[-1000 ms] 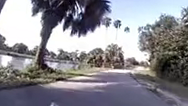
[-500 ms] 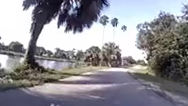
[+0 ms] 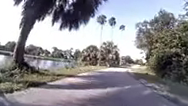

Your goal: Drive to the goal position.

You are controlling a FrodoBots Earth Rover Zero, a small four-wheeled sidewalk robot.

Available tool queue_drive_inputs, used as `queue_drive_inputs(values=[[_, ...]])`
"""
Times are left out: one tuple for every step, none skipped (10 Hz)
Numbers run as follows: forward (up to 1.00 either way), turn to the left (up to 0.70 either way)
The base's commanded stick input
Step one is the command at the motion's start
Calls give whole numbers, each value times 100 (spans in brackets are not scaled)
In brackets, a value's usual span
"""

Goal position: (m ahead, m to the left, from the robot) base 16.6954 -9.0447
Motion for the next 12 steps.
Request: queue_drive_inputs(values=[[85, 0], [85, 0], [85, 0], [85, 0], [85, 0], [85, 0], [85, 0], [85, 0], [85, 0], [85, 0], [85, 0], [85, 0]])
